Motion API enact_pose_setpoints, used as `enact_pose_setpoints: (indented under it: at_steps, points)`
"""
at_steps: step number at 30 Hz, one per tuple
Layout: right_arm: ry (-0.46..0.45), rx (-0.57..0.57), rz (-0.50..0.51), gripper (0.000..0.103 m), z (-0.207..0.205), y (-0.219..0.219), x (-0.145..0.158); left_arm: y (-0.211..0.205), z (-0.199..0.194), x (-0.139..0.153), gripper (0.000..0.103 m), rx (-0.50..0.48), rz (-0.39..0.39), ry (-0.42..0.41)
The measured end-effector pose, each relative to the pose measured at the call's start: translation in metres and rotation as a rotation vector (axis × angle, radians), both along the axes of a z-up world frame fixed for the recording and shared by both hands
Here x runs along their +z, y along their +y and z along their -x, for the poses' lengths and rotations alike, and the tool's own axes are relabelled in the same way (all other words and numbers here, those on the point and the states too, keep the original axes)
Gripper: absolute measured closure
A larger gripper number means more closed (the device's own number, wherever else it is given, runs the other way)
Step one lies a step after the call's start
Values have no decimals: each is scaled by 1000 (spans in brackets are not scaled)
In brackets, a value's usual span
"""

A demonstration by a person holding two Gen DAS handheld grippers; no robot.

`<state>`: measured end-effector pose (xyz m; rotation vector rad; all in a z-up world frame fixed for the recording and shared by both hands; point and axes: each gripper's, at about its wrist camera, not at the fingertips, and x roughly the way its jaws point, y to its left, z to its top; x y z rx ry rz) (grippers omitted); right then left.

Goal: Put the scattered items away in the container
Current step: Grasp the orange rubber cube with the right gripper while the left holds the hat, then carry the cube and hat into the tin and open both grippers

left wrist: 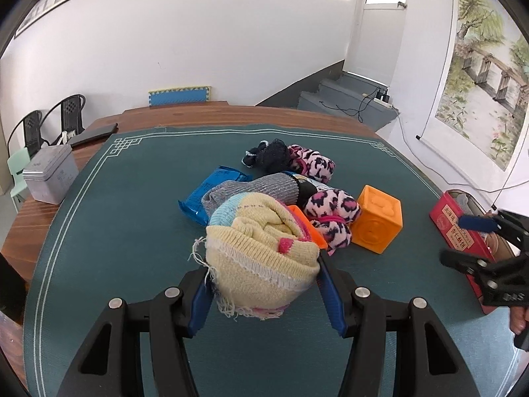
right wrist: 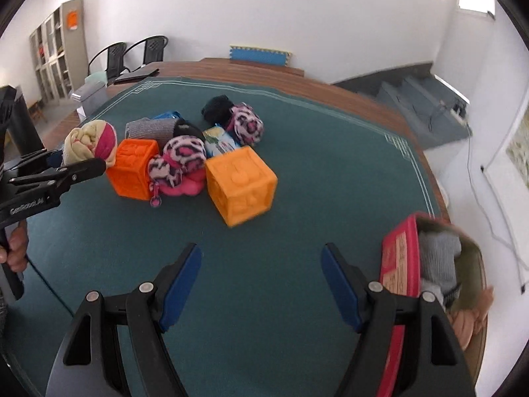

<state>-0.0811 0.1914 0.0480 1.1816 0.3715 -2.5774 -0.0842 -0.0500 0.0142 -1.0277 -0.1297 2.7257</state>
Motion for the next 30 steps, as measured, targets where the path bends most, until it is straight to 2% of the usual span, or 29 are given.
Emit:
enact_pose_setpoints:
  at_steps: [10, 16, 18, 25, 30]
  points:
    - [-40, 10, 108, 25, 64, -12, -34, 6, -1, -1, 44, -20, -7, 5]
    - [-72, -2, 154, 26, 83, -8, -52, 10, -1, -4, 44, -27, 0, 3]
    - [-70, -1, 159, 37, 81, -9, -56, 12, -2, -3, 44, -32, 2, 8]
    - [-34, -47, 176, 39, 61, -5, -54, 28, -10, 1, 44, -86, 19, 37]
    - [32, -122, 211, 39, 34, 18, -35, 39, -17, 5, 44, -124, 29, 60]
